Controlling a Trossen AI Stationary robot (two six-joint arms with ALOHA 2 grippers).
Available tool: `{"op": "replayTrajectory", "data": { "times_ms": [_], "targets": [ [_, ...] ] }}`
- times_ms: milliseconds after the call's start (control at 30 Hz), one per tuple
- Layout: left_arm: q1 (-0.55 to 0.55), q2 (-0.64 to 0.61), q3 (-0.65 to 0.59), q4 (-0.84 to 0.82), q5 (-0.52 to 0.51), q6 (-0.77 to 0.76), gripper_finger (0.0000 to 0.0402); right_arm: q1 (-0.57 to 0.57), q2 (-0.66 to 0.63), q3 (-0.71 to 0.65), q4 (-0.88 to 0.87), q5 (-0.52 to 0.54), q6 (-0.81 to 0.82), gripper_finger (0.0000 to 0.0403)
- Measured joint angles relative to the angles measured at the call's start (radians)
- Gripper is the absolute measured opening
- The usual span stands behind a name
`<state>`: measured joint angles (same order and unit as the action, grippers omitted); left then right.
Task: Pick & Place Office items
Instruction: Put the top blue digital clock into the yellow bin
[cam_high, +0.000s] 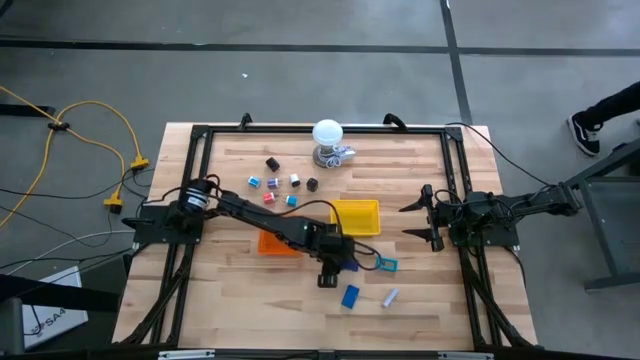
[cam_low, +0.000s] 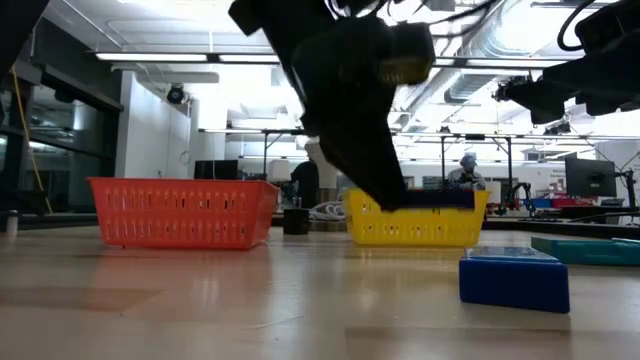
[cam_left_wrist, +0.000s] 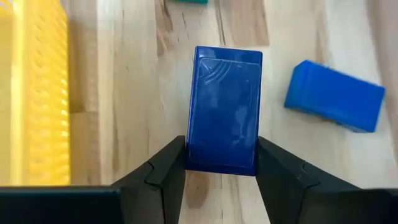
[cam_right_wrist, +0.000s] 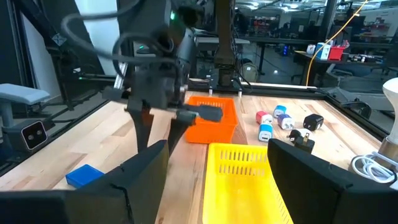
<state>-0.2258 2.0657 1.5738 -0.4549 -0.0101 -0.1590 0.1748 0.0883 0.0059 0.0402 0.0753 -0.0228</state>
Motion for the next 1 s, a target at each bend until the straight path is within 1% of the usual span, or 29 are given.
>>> {"op": "replayTrajectory", "data": {
  "times_ms": [200, 467, 600, 700, 867, 1000],
  "targets": [
    [0.037, -0.046, 0.0, -0.044, 0.064, 0.011, 0.0154, 0.0, 0.0, 0.0, 0.0, 0.0, 0.0, 0.0263],
    [0.111, -0.106, 0.001, -0.078, 0.136, 0.107, 0.0155, 0.0, 0.0, 0.0, 0.0, 0.0, 0.0, 0.0263],
    [0.158, -0.13, 0.001, -0.109, 0.14, 0.147, 0.0156, 0.0, 0.0, 0.0, 0.0, 0.0, 0.0, 0.0263],
    [0.197, -0.138, 0.002, -0.13, 0.165, 0.173, 0.0156, 0.0, 0.0, 0.0, 0.0, 0.0, 0.0, 0.0263],
    [0.25, -0.14, 0.002, -0.128, 0.175, 0.211, 0.0157, 0.0, 0.0, 0.0, 0.0, 0.0, 0.0, 0.0263],
    [0.277, -0.138, 0.002, -0.124, 0.133, 0.237, 0.0157, 0.0, 0.0, 0.0, 0.0, 0.0, 0.0, 0.0263]
  ]
}}
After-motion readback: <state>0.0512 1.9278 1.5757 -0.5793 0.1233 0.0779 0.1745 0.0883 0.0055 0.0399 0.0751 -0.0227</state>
